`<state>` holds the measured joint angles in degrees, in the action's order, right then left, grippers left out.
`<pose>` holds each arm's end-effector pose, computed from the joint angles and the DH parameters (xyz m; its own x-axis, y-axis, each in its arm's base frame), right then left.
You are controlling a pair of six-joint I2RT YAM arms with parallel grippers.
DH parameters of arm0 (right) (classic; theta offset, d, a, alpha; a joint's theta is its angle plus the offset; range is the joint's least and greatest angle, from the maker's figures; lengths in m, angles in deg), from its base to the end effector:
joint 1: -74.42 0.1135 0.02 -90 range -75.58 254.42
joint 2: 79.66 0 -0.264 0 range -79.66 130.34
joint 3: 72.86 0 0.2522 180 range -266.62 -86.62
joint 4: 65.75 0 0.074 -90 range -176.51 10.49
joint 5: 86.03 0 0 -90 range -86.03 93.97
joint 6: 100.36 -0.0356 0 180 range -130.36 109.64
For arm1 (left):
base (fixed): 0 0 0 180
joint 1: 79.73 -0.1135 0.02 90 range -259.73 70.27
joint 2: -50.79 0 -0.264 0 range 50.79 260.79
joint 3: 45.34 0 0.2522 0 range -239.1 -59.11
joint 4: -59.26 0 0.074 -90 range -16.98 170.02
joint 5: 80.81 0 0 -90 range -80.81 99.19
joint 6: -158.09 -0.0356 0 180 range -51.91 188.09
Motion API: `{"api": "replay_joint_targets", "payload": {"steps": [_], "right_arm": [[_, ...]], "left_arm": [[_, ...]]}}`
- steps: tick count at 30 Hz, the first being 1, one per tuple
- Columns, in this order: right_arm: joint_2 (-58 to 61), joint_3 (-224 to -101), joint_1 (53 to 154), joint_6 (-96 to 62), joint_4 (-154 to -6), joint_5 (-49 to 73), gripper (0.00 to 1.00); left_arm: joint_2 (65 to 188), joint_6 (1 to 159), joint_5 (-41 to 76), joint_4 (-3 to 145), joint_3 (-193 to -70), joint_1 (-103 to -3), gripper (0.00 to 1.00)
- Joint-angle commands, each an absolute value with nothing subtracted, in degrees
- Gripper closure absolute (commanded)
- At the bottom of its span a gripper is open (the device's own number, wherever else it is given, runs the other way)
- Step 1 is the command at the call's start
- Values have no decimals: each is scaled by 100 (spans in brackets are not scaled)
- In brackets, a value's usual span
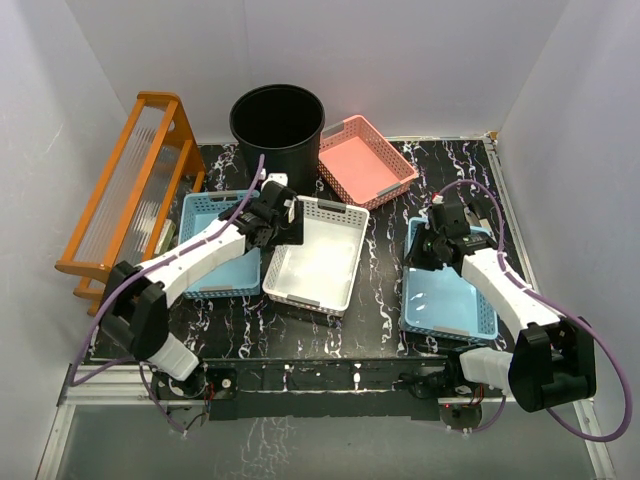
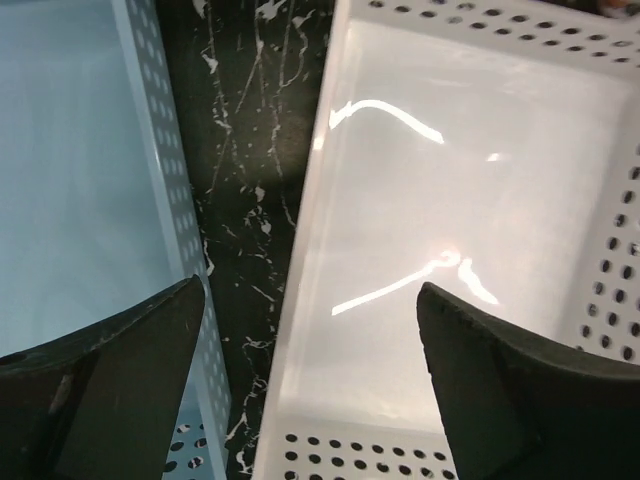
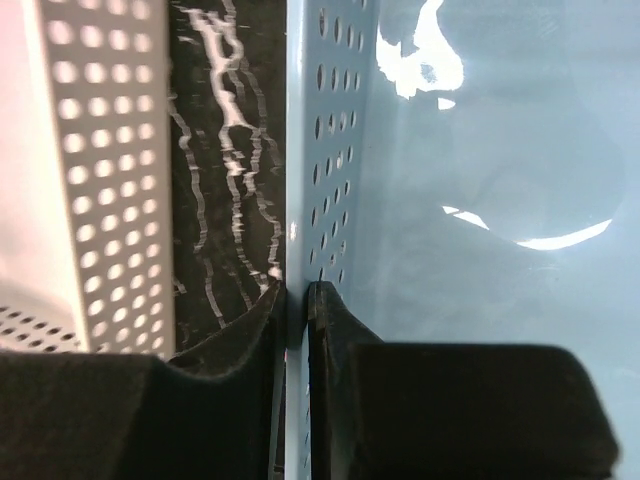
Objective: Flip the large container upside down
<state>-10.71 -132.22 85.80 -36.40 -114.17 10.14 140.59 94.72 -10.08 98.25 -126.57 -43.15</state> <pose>0.2265 0.0495 0.2251 -0.8577 0.2726 -0.4360 0.1386 0.9391 0.3145 0.2809 -0.1938 0.2605 -0.7017 -0.0061 -0.7124 0.0774 0.9934 -0.0848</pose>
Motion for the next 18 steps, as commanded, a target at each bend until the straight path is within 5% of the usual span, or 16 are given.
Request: {"api": "replay_joint_targets", "payload": {"steps": [1, 18], "right_arm": [[-1264, -13750, 8582, -3759, -10991, 1968, 100], [-1970, -13886, 8514, -5941, -9272, 4011, 100]], "left_arm": [[13396, 9272, -696, 9420, -12599, -4136, 11], [13008, 8634, -402, 8886, -12643, -4038, 2]]}}
